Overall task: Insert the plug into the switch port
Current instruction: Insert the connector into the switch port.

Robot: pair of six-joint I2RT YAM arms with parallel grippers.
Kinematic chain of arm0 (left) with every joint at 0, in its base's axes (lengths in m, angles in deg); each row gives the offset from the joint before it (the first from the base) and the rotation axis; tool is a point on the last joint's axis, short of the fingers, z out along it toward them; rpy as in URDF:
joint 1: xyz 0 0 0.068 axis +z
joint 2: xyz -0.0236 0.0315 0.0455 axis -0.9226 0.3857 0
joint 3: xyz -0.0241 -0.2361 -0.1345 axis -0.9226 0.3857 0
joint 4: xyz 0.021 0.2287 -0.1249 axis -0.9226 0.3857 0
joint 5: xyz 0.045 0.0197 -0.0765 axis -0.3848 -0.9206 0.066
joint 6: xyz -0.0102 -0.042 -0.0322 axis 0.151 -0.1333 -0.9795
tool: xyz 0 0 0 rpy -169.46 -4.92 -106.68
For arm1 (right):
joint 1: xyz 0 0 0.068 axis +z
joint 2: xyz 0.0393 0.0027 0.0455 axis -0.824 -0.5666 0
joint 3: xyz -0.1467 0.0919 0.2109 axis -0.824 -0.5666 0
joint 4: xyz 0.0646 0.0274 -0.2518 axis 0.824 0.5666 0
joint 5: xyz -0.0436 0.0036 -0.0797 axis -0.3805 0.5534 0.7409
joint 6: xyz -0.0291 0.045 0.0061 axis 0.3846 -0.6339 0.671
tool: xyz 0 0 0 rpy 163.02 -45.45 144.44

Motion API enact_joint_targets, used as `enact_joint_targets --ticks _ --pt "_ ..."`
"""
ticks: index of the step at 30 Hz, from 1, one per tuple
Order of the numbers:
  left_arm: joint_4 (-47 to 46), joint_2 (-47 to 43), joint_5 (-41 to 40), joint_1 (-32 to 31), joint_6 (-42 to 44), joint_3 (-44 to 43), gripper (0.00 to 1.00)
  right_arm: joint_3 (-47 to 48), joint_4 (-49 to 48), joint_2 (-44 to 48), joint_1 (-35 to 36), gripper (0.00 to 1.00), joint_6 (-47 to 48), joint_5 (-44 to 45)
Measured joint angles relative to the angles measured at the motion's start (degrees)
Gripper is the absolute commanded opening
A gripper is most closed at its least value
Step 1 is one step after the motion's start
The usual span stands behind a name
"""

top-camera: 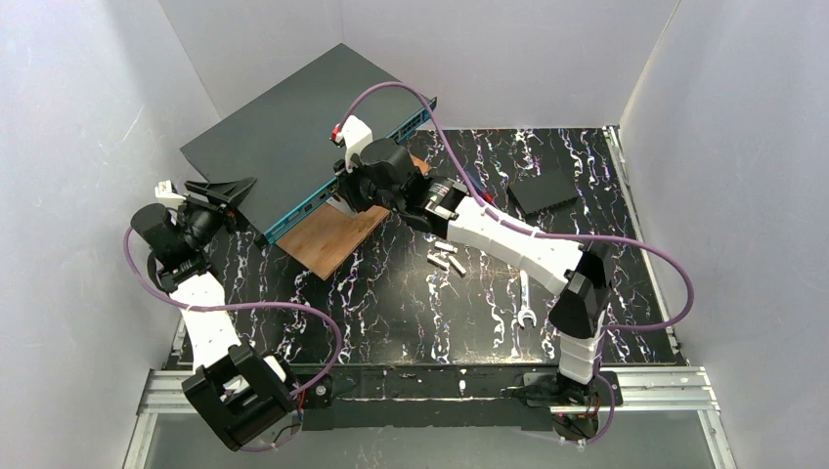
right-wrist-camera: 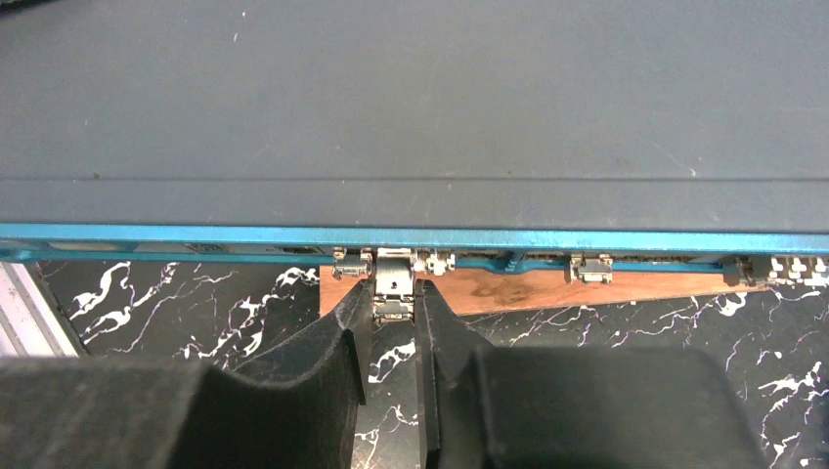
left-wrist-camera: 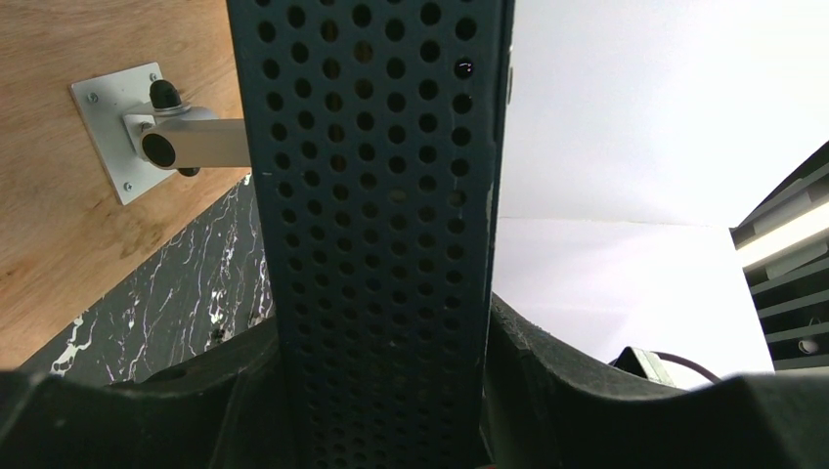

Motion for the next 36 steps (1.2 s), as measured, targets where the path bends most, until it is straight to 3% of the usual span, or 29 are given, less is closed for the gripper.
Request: enact_joint_targets --ticks 10,18,22,36 --pt "0.17 -0.04 -0.02 -0.02 -0.04 0.00 0.00 -8.48 -4.44 5.62 0.02 0.40 0.00 0.76" --pt "0.17 -0.07 -0.02 -0.02 -0.02 0.00 0.00 -12.07 -6.47 7.28 0.02 0.12 0.09 0.63" --pt "0.17 -0.07 -0.02 -0.02 -0.02 0.00 0.00 -12.24 -6.82 7.28 0.02 0.02 0.07 0.31" --pt "0.17 -0.07 0.00 -0.02 -0.02 0.00 0.00 -12.22 -8.46 7.15 0.02 0.01 0.09 -0.35"
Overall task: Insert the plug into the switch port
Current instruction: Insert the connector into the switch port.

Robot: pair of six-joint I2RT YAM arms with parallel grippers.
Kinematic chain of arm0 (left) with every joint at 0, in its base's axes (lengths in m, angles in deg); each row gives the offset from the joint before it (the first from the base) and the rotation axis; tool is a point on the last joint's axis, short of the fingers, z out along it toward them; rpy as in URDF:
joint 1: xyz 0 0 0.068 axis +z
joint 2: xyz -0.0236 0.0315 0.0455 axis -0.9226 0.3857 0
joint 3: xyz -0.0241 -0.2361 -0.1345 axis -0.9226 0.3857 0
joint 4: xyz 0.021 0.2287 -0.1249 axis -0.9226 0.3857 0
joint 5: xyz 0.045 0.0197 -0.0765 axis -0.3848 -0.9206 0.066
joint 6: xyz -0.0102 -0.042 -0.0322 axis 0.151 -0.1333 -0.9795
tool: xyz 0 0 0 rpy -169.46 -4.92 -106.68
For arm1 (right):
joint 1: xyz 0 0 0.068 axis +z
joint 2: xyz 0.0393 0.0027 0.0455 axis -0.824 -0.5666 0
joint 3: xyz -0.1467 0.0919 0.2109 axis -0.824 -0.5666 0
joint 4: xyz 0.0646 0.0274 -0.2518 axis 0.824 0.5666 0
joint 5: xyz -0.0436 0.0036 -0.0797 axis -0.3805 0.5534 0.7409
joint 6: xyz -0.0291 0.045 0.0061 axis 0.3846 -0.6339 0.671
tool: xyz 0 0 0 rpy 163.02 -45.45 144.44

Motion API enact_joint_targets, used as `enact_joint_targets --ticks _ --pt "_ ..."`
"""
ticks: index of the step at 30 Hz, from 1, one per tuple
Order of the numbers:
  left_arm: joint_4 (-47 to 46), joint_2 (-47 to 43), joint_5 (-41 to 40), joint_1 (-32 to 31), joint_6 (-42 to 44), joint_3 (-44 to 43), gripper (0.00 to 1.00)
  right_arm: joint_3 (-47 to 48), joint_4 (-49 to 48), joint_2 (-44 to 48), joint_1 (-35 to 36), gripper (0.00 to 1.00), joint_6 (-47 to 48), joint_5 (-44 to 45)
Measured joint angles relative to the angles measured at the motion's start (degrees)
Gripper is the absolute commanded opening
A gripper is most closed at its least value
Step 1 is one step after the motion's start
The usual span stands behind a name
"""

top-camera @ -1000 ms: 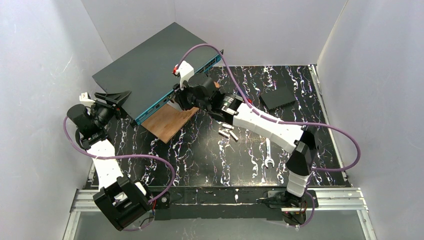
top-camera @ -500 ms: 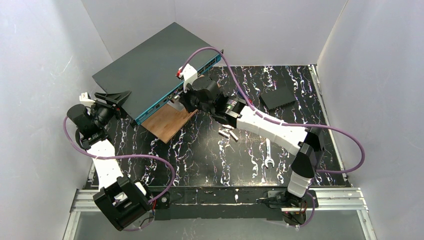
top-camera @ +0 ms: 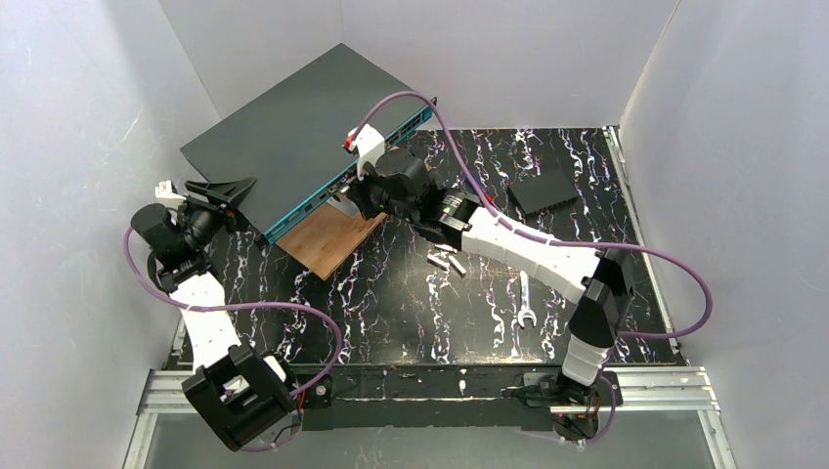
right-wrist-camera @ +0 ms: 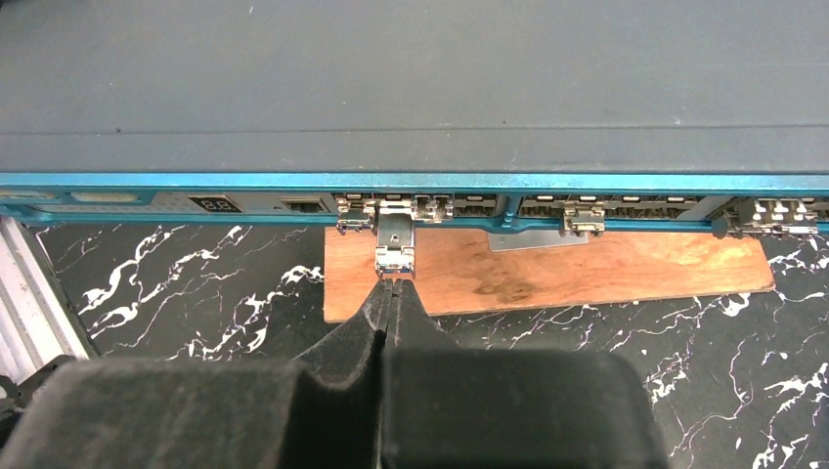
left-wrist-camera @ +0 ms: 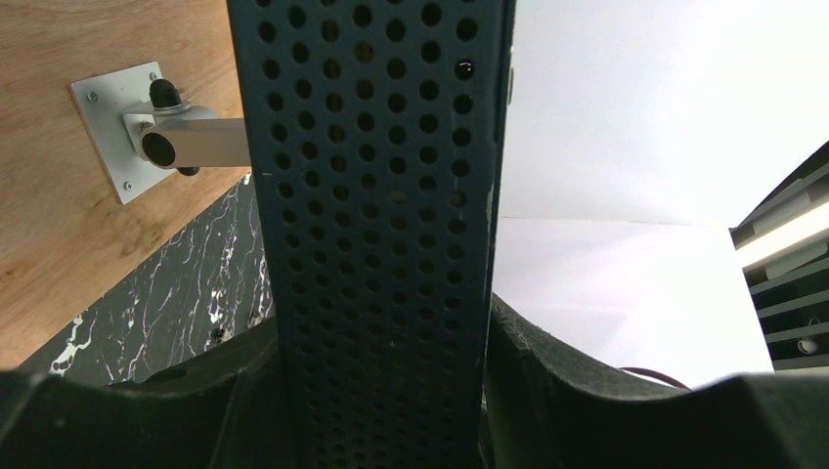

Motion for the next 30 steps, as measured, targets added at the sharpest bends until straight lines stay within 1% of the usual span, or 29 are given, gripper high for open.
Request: enact_joint_targets --ticks 30 --pt "0.00 0.00 -0.02 0.00 0.00 0.00 0.00 1.31 -3.74 -3.13 0.00 0.01 0.90 -0.26"
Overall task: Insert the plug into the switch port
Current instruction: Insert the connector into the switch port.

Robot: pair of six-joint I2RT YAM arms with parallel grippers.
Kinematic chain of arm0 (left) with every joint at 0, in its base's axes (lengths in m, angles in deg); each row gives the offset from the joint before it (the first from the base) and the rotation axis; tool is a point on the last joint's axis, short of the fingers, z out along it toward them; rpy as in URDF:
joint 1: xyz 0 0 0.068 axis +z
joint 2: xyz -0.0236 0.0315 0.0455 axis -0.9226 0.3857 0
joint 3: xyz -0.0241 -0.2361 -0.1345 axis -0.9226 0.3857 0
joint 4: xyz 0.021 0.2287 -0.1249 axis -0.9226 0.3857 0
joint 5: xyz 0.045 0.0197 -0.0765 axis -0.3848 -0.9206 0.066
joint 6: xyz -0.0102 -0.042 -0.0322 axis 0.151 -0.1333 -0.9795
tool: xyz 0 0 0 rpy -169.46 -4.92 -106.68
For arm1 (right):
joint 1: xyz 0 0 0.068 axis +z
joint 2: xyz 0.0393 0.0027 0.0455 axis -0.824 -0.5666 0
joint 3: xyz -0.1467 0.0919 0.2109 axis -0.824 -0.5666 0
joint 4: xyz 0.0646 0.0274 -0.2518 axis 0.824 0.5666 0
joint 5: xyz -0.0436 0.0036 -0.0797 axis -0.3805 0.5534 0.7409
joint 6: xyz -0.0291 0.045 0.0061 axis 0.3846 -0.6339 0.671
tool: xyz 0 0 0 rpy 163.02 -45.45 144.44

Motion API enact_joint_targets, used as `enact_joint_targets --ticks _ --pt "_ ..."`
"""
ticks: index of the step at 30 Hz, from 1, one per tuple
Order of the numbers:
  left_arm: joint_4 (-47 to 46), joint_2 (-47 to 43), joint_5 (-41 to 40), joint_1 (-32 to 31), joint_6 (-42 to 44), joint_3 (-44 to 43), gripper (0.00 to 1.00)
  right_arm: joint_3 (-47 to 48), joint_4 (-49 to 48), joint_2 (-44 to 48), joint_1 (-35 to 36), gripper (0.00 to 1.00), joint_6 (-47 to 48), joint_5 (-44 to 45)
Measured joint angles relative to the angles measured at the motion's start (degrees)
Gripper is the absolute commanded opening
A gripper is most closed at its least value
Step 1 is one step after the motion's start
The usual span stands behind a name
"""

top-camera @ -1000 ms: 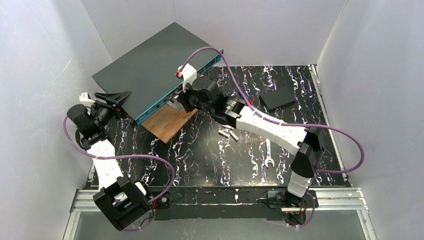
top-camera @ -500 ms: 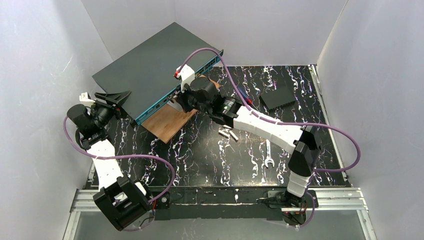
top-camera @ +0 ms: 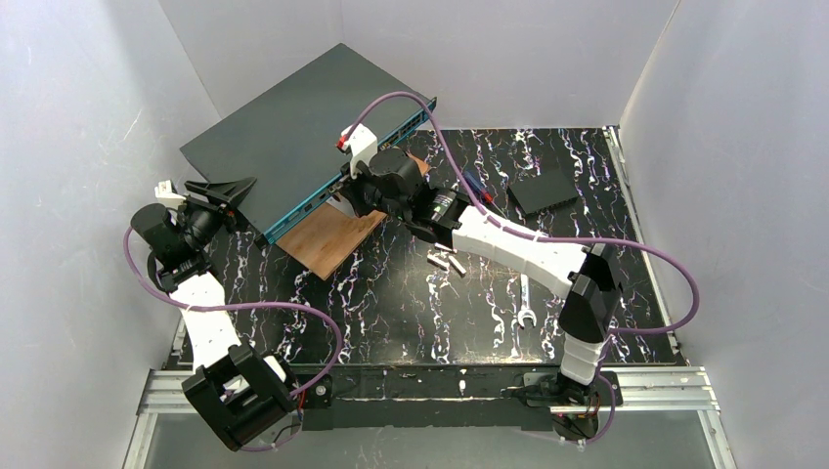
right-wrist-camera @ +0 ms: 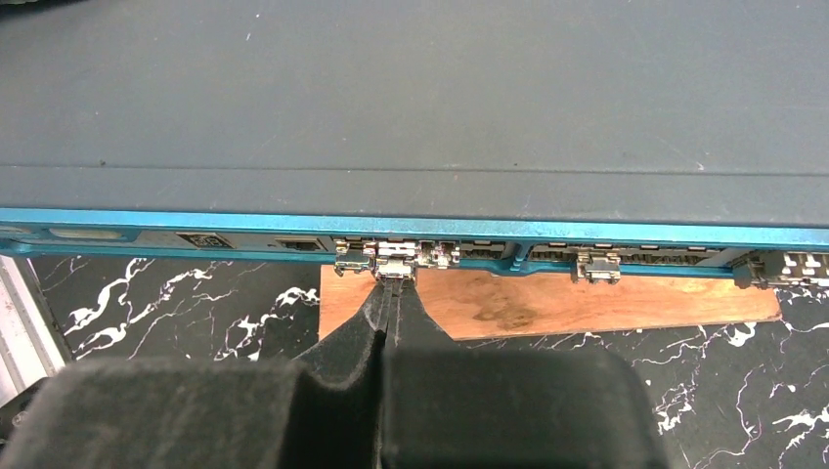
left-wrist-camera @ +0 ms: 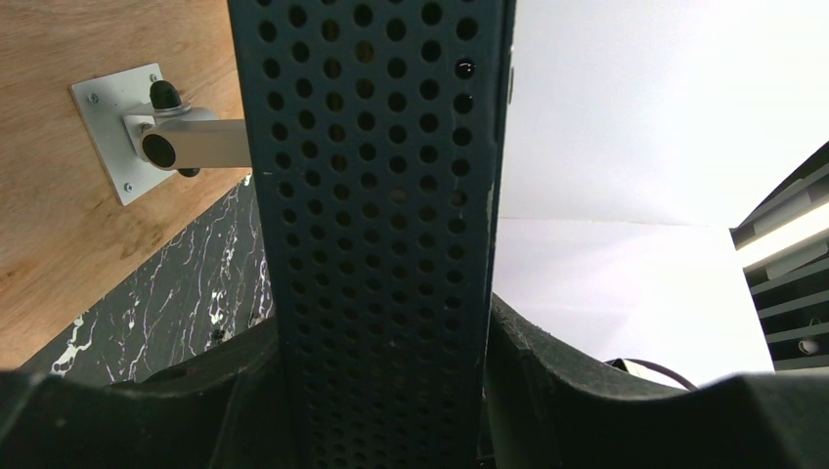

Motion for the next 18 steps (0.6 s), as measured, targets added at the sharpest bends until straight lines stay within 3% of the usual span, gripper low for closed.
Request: enact_joint_targets --ticks 18 --pt "-0.22 0.00 -0.22 0.00 0.17 0.00 0.00 0.37 -0.13 -0.50 0.00 0.01 2.21 0.09"
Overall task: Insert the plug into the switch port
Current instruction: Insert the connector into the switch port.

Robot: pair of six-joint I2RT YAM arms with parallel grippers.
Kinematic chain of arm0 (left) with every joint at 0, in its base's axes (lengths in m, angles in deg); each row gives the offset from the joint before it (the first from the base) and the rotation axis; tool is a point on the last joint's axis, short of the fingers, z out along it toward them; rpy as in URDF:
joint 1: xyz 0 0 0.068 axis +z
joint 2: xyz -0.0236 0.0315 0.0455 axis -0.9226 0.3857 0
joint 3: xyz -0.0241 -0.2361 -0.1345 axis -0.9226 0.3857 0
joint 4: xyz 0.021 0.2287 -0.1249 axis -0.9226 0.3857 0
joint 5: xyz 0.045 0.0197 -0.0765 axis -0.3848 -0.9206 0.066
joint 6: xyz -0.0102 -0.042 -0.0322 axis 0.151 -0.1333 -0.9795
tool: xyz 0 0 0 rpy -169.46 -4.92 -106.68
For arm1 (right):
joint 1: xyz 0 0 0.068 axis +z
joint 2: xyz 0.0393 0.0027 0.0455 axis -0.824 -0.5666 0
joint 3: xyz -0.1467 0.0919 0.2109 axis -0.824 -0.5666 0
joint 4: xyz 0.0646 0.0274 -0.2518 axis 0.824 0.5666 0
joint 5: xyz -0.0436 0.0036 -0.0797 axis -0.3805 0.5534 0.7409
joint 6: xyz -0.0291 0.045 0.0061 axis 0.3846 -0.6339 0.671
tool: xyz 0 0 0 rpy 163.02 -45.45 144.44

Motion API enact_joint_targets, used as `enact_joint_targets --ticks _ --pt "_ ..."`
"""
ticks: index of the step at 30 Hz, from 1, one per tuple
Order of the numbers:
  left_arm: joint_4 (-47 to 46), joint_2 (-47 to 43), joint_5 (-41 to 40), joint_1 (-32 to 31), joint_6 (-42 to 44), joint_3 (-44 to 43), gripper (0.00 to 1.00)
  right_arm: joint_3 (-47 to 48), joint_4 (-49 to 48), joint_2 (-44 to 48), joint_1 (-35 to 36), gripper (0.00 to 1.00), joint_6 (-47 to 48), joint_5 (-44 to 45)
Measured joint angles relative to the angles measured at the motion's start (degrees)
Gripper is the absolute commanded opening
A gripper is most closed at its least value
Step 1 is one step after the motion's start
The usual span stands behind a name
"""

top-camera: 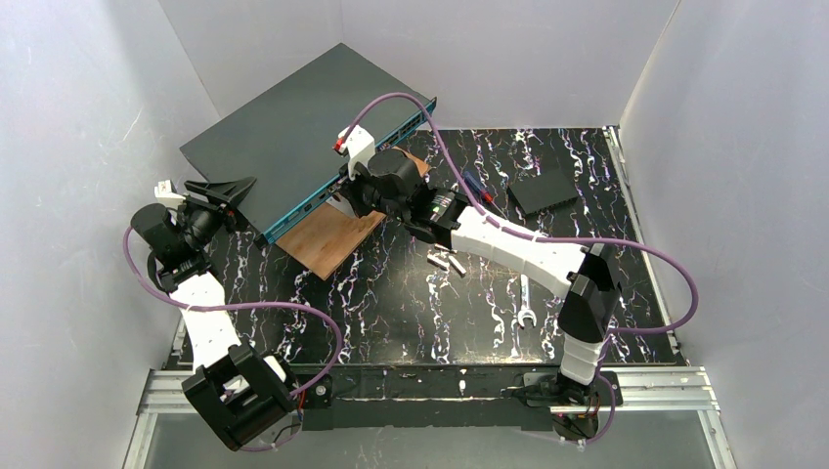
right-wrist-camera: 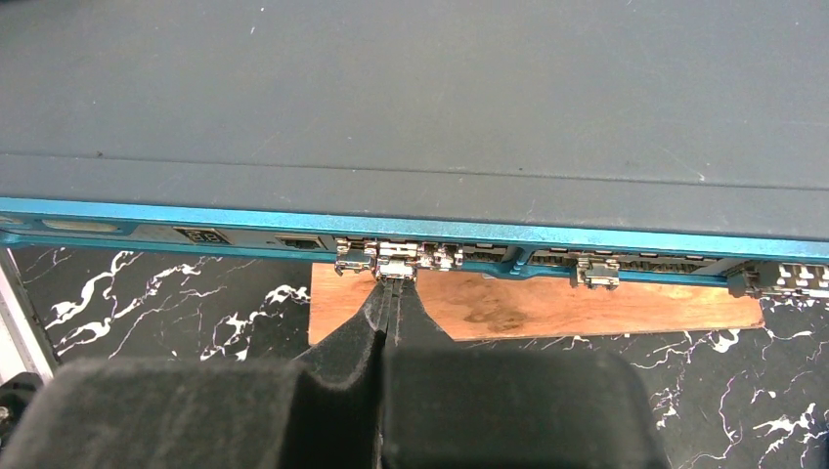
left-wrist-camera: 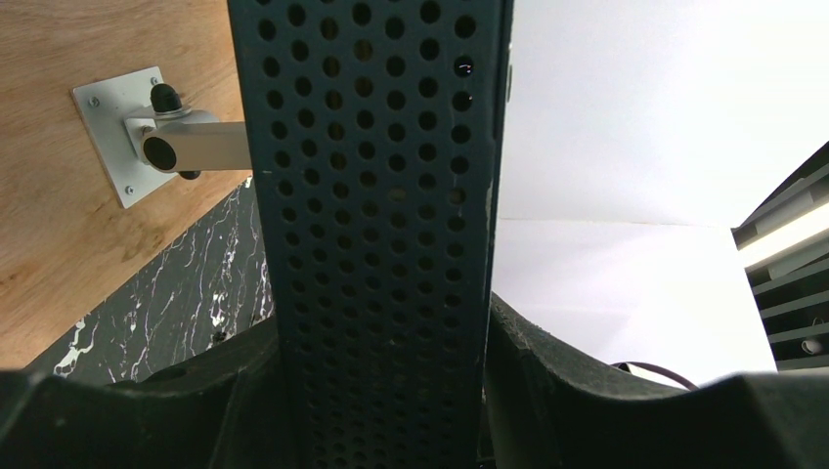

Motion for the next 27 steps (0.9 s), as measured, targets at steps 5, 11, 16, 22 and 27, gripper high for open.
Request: enact_joint_targets --ticks 5,11,16,22,27 --pt "0.00 0.02 -0.07 0.00 -0.04 0.00 0.00 0.00 -0.37 0.00 0.02 0.01 0.17 0.13" --pt "0.02 0.04 -0.17 0.00 -0.15 0.00 0.00 -0.52 -2.21 -0.13 0.17 0.01 1.27 0.96" --pt "-0.11 0.07 -0.50 -0.02 -0.20 0.00 0.00 -2.12 -4.79 0.02 0.44 0.01 2.58 1.44" --pt "-0.26 0.13 -0.61 -0.02 -0.04 0.00 0.00 -3.21 -6.45 0.22 0.50 0.01 3.08 1.66" --pt "-0.46 0.15 -0.61 -0.07 0.07 0.00 0.00 -4.37 -7.85 0.55 0.59 0.01 3.15 1.88"
